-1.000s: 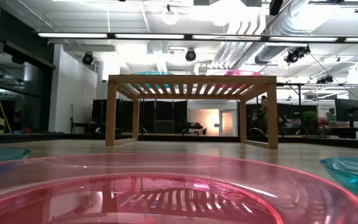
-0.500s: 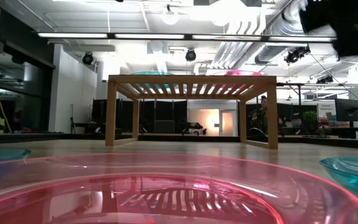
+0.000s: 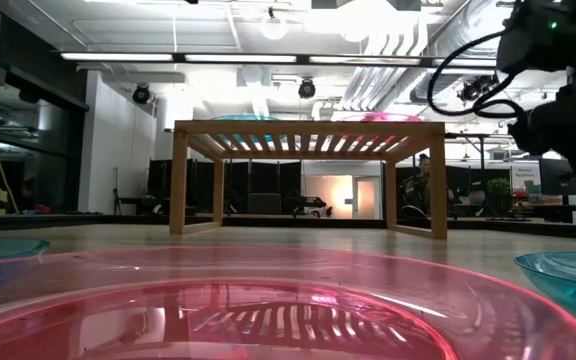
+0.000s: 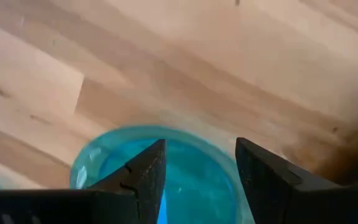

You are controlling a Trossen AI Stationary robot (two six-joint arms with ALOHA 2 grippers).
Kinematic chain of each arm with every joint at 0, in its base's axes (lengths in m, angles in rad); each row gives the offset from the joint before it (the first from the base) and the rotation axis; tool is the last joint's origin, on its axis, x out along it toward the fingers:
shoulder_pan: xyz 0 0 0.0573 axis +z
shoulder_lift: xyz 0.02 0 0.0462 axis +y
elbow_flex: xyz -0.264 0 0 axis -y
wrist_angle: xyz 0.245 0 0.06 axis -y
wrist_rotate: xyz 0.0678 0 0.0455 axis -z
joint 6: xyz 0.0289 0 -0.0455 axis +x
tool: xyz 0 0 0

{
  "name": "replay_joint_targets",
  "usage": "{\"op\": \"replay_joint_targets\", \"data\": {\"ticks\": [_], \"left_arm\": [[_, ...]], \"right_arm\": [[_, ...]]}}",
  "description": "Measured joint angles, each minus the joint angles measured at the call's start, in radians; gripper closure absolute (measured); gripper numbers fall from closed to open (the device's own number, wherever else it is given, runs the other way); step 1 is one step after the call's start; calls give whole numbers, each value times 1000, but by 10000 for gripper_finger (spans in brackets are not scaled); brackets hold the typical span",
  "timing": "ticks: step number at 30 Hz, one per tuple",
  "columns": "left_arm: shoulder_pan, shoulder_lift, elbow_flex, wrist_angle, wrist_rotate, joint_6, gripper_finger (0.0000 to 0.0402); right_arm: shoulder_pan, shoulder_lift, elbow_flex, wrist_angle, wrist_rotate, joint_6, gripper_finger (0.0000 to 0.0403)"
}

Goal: Place and stack plates onto a shelf
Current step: Stack the top blue plate on the blue plate

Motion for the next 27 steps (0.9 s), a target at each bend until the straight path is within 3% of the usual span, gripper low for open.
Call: {"op": "replay_joint_targets", "data": {"ticks": [13, 21, 24, 27], "left_arm": [[0, 0, 0, 0, 0, 0, 236], [0, 0, 0, 0, 0, -2, 236], [0, 0, 0, 0, 0, -2, 236], [0, 0, 0, 0, 0, -2, 236]], "right_arm": [[0, 201, 0, 95, -65, -308, 226], [0, 284, 2, 117, -90, -379, 227], [0, 299, 4, 114, -89, -381, 248], [-1, 303, 4, 106, -82, -381, 300]]}}
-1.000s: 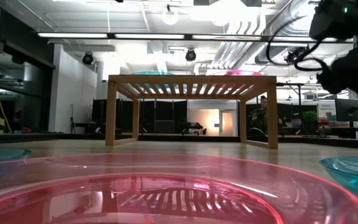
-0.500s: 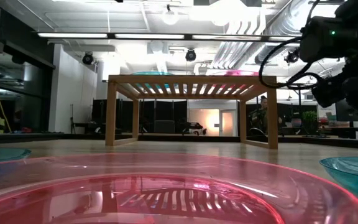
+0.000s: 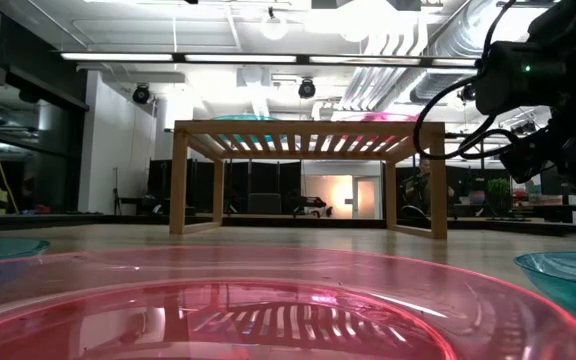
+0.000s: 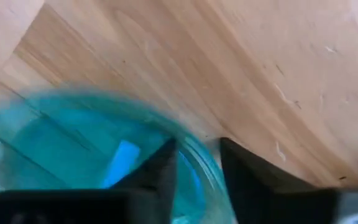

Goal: Place and stack plates onto a shelf
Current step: Stack the top blue plate on the blue plate

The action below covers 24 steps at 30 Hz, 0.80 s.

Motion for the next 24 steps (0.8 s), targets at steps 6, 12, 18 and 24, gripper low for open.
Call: {"op": "replay_joint_targets", "data": {"ticks": [6, 12, 18, 24], "left_arm": [[0, 0, 0, 0, 0, 1, 236], [0, -15, 0, 0, 0, 1, 236], [0, -47, 0, 0, 0, 18, 236], [0, -73, 1, 1, 0, 18, 236]], "right_arm": [[0, -20, 3, -8, -29, -21, 388], [-8, -111, 41, 8, -95, -41, 399], [-8, -236, 68, 132, -211, -30, 402], [-1, -295, 107, 385, -221, 23, 403]]}}
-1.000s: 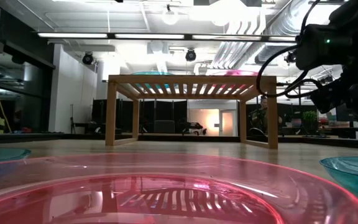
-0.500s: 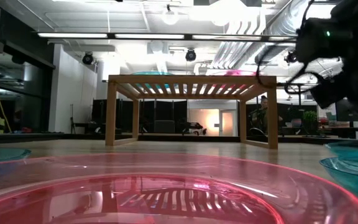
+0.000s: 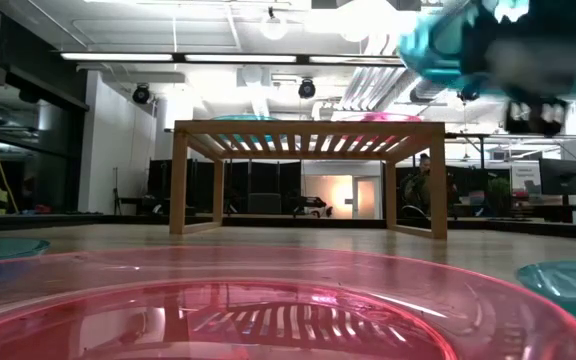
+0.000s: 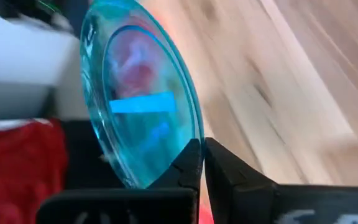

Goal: Place and stack plates onto a shelf
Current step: Stack the top blue plate on the blue plate

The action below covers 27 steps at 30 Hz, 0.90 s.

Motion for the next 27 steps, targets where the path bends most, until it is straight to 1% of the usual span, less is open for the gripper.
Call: {"op": "replay_joint_targets", "data": {"ticks": [4, 8, 11, 15, 19, 22, 27], "left_arm": [[0, 0, 0, -2, 0, 0, 236], [0, 0, 0, -1, 0, 0, 236], [0, 0, 0, 0, -6, 7, 236], [0, 0, 0, 1, -42, 17, 236], [0, 0, 0, 2, -44, 17, 236], [0, 1, 0, 16, -42, 17, 236], [0, 0, 0, 115, -40, 17, 236]], "right_arm": [[0, 9, 29, 139, 73, 29, 403], [-16, 37, 77, 201, 198, 56, 403], [-58, 70, 129, 237, 261, 67, 403], [-148, 136, 232, 239, 345, 44, 403], [-265, 226, 360, 241, 424, -18, 403], [-357, 314, 464, 241, 447, -61, 403], [-470, 491, 638, 246, 468, -72, 403]]}}
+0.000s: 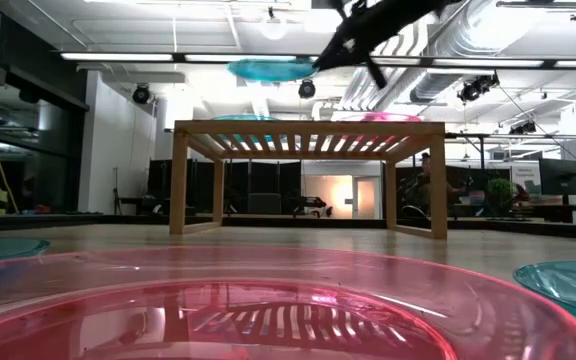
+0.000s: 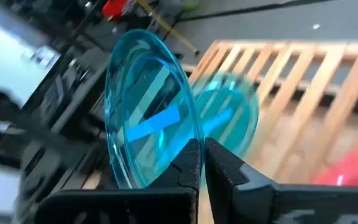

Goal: Place and stack plates onto a shelf
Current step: Stack the top blue plate on the blue plate

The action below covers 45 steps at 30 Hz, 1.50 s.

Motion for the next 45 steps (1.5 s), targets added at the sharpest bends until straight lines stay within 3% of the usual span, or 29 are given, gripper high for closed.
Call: {"op": "replay_joint_targets", "data": {"ticks": [6, 11, 20, 31, 35, 45], "left_arm": [[0, 0, 0, 51, 1, 0, 236], [-2, 0, 0, 52, 6, -3, 236], [-2, 0, 0, 52, 8, -9, 236], [-2, 0, 0, 51, 8, -9, 236], [-2, 0, 0, 51, 8, -9, 236], [-2, 0, 0, 51, 8, -8, 236]], "right_arm": [[-48, 189, 148, -6, -18, 4, 403], [-50, 266, 204, -6, -47, 8, 403], [-51, 286, 204, -60, 25, 8, 403], [-54, 286, 204, -44, -51, -1, 396], [-54, 286, 204, -34, -62, -3, 363], [-71, 282, 210, -36, -112, -35, 235]]}}
